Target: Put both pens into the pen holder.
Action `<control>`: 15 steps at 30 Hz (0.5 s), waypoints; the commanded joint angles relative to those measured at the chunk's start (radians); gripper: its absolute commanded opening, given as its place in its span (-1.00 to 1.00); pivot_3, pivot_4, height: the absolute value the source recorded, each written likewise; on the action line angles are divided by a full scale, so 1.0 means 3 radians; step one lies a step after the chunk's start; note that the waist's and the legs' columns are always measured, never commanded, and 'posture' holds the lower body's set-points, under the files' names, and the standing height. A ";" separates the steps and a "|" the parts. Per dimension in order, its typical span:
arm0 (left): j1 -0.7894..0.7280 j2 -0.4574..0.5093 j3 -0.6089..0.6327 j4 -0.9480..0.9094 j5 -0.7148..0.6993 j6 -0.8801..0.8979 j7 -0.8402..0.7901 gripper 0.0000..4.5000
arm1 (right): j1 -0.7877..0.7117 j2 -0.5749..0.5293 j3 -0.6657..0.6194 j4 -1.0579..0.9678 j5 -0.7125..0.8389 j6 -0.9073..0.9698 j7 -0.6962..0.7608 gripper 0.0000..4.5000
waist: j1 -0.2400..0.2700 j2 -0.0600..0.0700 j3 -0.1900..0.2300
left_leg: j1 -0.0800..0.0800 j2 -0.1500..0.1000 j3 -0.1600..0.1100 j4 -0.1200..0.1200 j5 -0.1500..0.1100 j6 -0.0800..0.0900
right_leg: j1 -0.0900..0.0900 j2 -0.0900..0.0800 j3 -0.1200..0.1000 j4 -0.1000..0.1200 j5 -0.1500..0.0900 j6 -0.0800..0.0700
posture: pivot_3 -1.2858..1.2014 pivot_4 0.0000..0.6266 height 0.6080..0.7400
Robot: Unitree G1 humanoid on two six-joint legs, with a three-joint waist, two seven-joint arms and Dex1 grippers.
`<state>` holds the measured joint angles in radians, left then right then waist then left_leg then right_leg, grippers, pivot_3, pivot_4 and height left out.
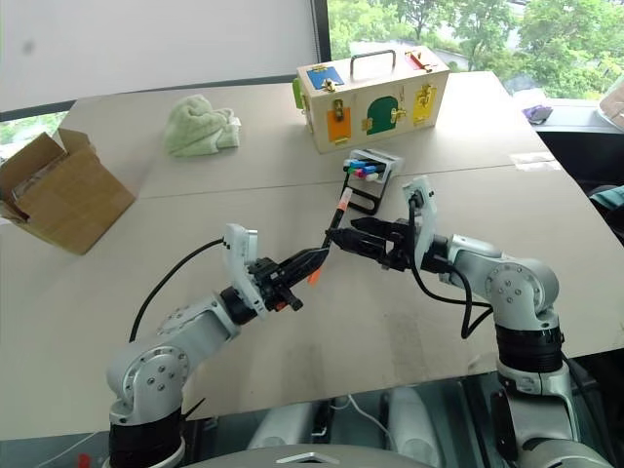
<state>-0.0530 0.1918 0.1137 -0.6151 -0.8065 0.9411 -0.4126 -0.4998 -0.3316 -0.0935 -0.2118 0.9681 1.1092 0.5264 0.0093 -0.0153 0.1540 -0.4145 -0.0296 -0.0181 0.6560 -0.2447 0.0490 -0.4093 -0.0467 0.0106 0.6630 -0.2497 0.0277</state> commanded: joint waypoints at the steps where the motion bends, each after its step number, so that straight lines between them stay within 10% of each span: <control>1: 0.0055 0.0107 -0.0076 -0.0164 -0.0140 -0.0115 -0.0133 -0.97 | -0.0202 0.0192 -0.0068 0.0094 0.0071 -0.0044 -0.0152 0.96 | -0.0014 0.0000 0.0000 | 0.0001 0.0001 0.0000 0.0000 0.0000 0.0000 | 0.0000 0.0002 0.0000 0.0001 0.0000 0.0000 | 0.03 -0.52 1.00; 10: 0.0079 0.0157 -0.0166 -0.0068 -0.0127 -0.0349 -0.0055 -1.00 | -0.0205 0.0240 -0.0122 -0.0012 0.0243 -0.0044 -0.0043 -0.70 | -0.0039 0.0000 0.0000 | 0.0000 -0.0002 0.0000 0.0000 -0.0001 0.0002 | 0.0001 0.0000 -0.0001 -0.0001 0.0000 0.0001 | 0.03 -0.52 1.00; 15: 0.0053 0.0144 -0.0220 -0.0021 -0.0041 -0.0389 0.0076 -0.80 | -0.0329 0.0232 -0.0107 -0.0045 0.0235 -0.0156 -0.0072 -0.95 | -0.0069 0.0001 0.0000 | 0.0000 0.0001 -0.0003 0.0000 -0.0001 0.0002 | 0.0001 0.0003 -0.0003 0.0002 0.0000 0.0000 | 0.03 -0.52 1.00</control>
<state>-0.0324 0.2402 0.0377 -0.6178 -0.8260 0.8506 -0.4163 -0.5632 -0.2550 -0.0984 -0.1805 1.0344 1.1062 0.5008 -0.0115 -0.0151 0.1541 -0.4144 -0.0294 -0.0188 0.6559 -0.2450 0.0498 -0.4091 -0.0456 0.0100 0.6635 -0.2497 0.0278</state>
